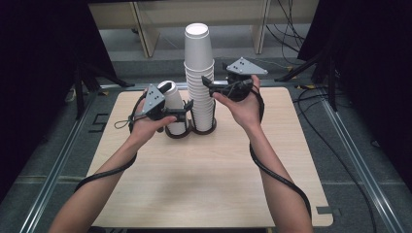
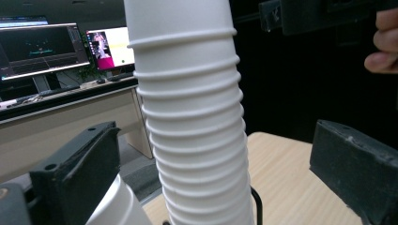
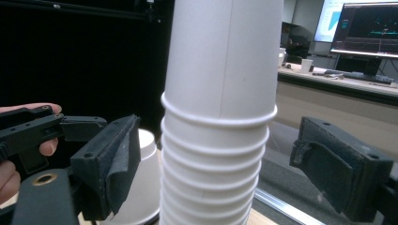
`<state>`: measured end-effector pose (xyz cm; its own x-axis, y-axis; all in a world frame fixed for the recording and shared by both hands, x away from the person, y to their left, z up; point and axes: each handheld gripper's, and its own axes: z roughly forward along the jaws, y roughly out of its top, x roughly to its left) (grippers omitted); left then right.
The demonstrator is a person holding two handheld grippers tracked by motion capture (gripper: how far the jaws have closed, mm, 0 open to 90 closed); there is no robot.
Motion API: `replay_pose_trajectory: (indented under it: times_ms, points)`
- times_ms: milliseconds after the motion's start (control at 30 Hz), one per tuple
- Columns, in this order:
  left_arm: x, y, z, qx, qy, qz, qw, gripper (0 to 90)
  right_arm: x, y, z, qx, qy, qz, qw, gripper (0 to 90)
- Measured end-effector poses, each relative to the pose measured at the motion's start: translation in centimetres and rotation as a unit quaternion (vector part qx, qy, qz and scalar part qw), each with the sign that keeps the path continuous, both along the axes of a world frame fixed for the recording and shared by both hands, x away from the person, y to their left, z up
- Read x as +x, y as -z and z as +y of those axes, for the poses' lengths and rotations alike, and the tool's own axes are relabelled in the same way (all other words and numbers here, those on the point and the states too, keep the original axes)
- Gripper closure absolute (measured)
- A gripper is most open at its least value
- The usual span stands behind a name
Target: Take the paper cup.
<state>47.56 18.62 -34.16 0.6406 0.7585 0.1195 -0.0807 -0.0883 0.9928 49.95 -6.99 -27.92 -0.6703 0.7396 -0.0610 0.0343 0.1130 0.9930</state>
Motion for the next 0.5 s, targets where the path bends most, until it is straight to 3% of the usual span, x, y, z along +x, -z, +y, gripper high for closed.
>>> replay_pose_trajectory:
  times_ms: [67, 267, 300, 500]
  points:
    - [0.3, -0.2, -0.1, -0.006, -0.001, 0.003, 1.0, 1.9, 0.4, -0.3, 0.3, 0.009, -0.002, 0.003, 1.0, 15.1]
    - [1.4, -0.9, -1.2, 0.007, -0.002, -0.005, 1.0, 2.0, 1.2, -1.3, 1.0, 0.006, -0.002, -0.002, 1.0, 14.9]
    - [1.6, -1.0, -1.3, 0.005, 0.0, -0.002, 1.0, 2.0, 1.2, -1.5, 1.2, 0.009, -0.004, 0.007, 0.9999, 14.9]
    - [2.6, -1.8, -1.9, 0.004, -0.004, 0.0, 1.0, 2.4, 2.1, -2.7, 1.9, 0.006, -0.004, 0.0, 1.0, 14.8]
